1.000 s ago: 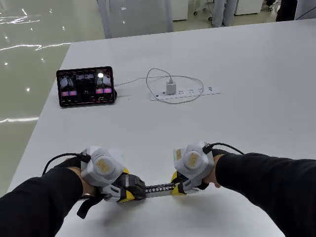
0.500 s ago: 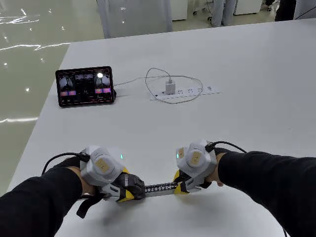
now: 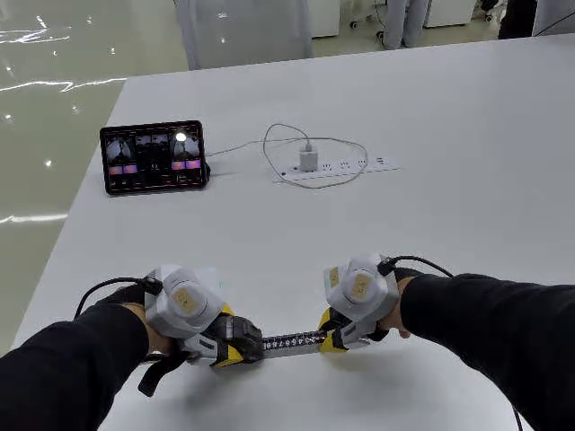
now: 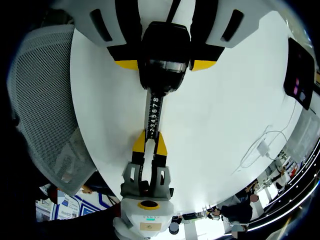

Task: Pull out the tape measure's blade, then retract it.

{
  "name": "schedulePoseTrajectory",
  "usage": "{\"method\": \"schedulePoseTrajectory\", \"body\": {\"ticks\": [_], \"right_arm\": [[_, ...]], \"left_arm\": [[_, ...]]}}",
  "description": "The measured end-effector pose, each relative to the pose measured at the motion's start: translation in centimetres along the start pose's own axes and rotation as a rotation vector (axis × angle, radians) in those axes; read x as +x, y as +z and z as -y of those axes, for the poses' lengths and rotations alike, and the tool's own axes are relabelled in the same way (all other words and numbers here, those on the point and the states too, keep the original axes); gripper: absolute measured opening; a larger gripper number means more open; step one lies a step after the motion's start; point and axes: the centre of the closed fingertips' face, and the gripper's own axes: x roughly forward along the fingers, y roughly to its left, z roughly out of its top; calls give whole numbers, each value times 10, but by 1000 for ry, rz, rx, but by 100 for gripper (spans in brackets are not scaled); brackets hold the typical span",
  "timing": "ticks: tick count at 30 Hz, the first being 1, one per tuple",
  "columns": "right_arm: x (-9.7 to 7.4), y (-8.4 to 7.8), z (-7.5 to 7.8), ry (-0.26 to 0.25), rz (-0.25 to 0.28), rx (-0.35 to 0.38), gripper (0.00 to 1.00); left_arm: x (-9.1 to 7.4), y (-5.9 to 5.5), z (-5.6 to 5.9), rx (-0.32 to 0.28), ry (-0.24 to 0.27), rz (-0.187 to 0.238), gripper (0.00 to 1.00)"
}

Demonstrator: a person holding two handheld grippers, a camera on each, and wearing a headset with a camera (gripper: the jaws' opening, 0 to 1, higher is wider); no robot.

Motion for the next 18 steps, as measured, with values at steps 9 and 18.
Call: {"method": "schedulePoseTrajectory", "body": {"ticks": [9, 18], "right_arm": [[-3, -3, 0, 2, -5, 3, 10], [-4, -5, 1, -1, -2, 10, 10]], "left_arm": [[0, 1, 0, 1, 2, 4, 31], [1, 1, 0, 0, 2, 6, 31]]}}
